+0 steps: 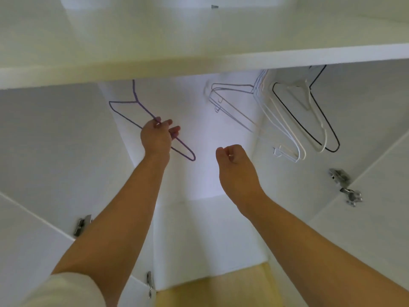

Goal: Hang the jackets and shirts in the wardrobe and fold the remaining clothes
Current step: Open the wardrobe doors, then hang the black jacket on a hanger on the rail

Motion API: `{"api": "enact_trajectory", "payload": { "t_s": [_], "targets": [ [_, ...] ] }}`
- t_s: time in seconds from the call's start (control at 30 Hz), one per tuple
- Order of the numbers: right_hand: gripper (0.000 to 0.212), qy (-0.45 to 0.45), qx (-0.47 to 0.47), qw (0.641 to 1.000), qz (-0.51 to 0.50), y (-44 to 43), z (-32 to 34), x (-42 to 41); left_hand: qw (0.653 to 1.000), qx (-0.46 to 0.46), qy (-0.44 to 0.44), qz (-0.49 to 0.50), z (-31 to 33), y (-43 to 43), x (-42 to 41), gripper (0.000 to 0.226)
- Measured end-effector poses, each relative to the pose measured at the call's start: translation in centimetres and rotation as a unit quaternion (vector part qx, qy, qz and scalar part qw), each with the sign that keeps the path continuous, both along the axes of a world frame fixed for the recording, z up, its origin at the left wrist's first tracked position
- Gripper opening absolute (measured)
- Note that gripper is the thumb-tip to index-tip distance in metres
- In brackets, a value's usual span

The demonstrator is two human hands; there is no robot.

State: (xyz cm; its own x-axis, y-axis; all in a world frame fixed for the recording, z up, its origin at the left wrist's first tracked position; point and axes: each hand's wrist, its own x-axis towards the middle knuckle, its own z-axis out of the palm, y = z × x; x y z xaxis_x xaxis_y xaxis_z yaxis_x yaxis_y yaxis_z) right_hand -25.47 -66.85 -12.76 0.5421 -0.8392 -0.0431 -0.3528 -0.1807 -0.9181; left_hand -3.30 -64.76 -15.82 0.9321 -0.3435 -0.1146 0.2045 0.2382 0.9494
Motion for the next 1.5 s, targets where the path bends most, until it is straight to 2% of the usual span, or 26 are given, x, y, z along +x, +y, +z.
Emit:
{"api": "enact_trajectory", "payload": {
  "t_s": [0.07, 0.23, 0.43, 0.57, 0.7, 0.8, 1.0, 1.1, 1.17, 1.27, 1.37, 1.43, 1.5],
  "targets": [
    [0.020, 0.002, -0.011, 1.000, -0.004, 0.0, 0.1, 0.1, 0.999, -0.036, -0.034, 0.001, 1.0, -0.4, -0.5, 0.021],
    [0.020, -0.007, -0.030, 0.999, -0.031, 0.6, 1.1, -0.5, 0.993, -0.109, -0.033, -0.004, 4.1, -0.4, -2.5, 0.025],
    [0.017, -0.013, -0.049, 0.997, -0.062, 2.8, 1.6, -4.6, 0.991, -0.114, 0.044, -0.063, 4.5, 1.4, -8.2, 0.024],
    [0.022, -0.036, -0.051, 0.993, -0.097, 5.5, 1.7, -9.0, 0.969, -0.144, 0.100, -0.175, 4.8, 3.7, -13.5, 0.024],
    [0.028, -0.091, -0.044, 0.985, -0.137, 8.5, 2.3, -13.7, 0.962, -0.129, 0.051, -0.235, 5.8, 6.1, -20.4, 0.017],
    [0.027, -0.094, -0.075, 0.979, -0.168, 10.5, 2.4, -17.6, 0.948, -0.114, 0.057, -0.292, 6.2, 8.2, -25.7, 0.008],
    [0.019, -0.010, -0.087, 0.962, -0.259, 13.3, 2.8, -27.2, 0.888, -0.044, 0.105, -0.446, 3.8, 9.5, -33.6, 0.017],
    [0.014, 0.013, -0.069, 0.958, -0.278, 14.8, 2.3, -31.5, 0.863, 0.028, 0.182, -0.471, 1.3, 8.6, -36.1, 0.031],
    [0.013, 0.029, -0.061, 0.953, -0.297, 15.7, 1.8, -34.1, 0.847, 0.102, 0.191, -0.486, -0.9, 7.6, -37.8, 0.036],
    [0.014, 0.043, -0.034, 0.936, -0.348, 16.5, 1.0, -38.1, 0.812, 0.212, 0.089, -0.536, -4.5, 6.1, -40.9, 0.035],
    [0.012, 0.062, -0.013, 0.910, -0.410, 17.3, -0.3, -42.4, 0.774, 0.264, 0.010, -0.575, -7.3, 4.6, -44.8, 0.028],
    [0.013, 0.090, 0.001, 0.890, -0.447, 18.2, -1.6, -45.4, 0.728, 0.286, -0.035, -0.622, -8.8, 3.8, -48.3, 0.023],
    [0.015, 0.106, 0.029, 0.865, -0.490, 19.5, -3.3, -48.3, 0.662, 0.301, -0.083, -0.682, -10.6, 3.5, -52.2, 0.022]
  ]
}}
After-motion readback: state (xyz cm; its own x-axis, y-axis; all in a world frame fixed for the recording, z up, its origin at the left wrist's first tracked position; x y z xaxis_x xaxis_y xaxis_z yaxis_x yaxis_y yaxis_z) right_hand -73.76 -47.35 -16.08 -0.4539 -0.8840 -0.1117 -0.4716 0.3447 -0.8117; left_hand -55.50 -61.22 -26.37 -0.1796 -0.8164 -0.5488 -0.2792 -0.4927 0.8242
